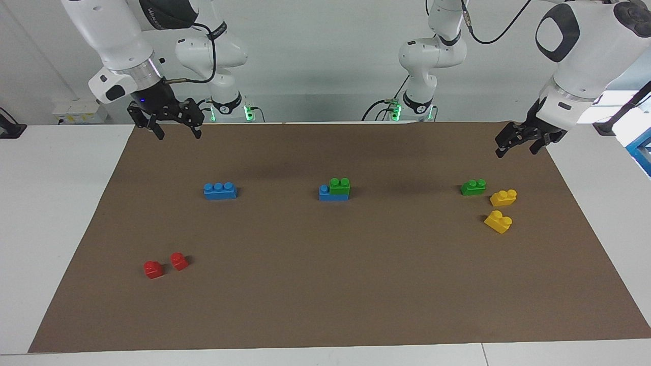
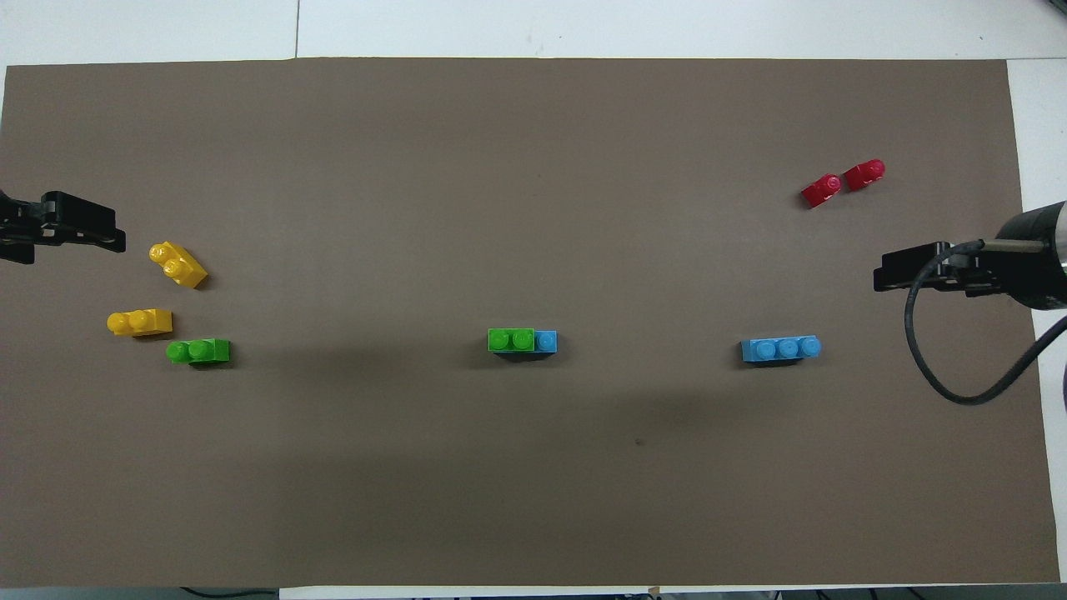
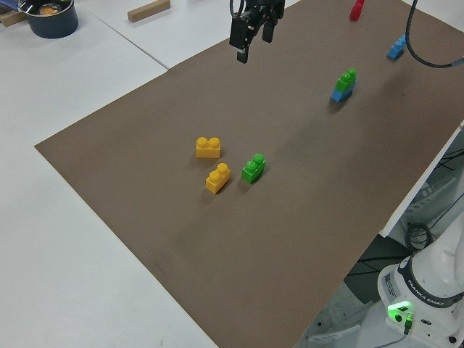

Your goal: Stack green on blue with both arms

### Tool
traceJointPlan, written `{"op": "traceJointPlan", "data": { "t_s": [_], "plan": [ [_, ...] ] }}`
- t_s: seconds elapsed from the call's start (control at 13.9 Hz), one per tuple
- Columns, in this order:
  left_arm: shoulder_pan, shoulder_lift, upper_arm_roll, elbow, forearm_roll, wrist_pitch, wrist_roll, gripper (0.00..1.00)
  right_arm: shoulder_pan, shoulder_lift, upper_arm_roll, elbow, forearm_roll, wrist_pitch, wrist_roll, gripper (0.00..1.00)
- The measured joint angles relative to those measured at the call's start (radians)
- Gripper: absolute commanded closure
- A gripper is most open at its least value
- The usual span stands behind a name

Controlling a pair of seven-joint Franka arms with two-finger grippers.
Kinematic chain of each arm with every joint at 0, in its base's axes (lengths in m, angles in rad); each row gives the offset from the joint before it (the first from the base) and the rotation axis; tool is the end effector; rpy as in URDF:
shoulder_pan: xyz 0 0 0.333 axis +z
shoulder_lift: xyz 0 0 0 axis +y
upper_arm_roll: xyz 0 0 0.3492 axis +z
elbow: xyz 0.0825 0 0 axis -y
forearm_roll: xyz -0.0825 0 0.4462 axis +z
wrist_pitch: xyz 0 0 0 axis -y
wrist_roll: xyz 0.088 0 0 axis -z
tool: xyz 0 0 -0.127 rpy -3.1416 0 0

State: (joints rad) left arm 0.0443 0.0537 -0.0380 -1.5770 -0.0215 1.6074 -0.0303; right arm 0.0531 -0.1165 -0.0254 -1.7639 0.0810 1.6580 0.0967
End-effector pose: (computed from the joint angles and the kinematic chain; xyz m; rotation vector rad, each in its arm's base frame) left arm 0.6365 0.0019 0.6039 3.1176 0.0587 -0.0367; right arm 0.5815 0.0250 0.6119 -3.0552 0.1154 -0.0081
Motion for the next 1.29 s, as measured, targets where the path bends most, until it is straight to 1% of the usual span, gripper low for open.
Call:
{"op": "traceJointPlan", "data": {
  "t_s": [0.22, 0.36, 0.58, 1.29],
  "plan": [
    [0.000, 0.000, 0.000, 0.000, 0.000, 0.000, 0.000, 0.00, 0.007, 0.053, 0.000, 0.066, -0.003, -0.019, 0.000, 0.01],
    [0.000, 0.000, 0.000, 0.000, 0.000, 0.000, 0.000, 0.00, 0.010, 0.072, 0.000, 0.091, -0.006, -0.028, 0.000, 0.01],
    [0.000, 0.000, 0.000, 0.000, 0.000, 0.001, 0.000, 0.00, 0.009, 0.076, -0.001, 0.102, -0.040, -0.043, -0.001, 0.01],
    [0.000, 0.000, 0.003, 0.000, 0.000, 0.002, 0.000, 0.00, -0.008, 0.076, -0.010, 0.103, -0.067, -0.050, -0.018, 0.01]
  ]
}}
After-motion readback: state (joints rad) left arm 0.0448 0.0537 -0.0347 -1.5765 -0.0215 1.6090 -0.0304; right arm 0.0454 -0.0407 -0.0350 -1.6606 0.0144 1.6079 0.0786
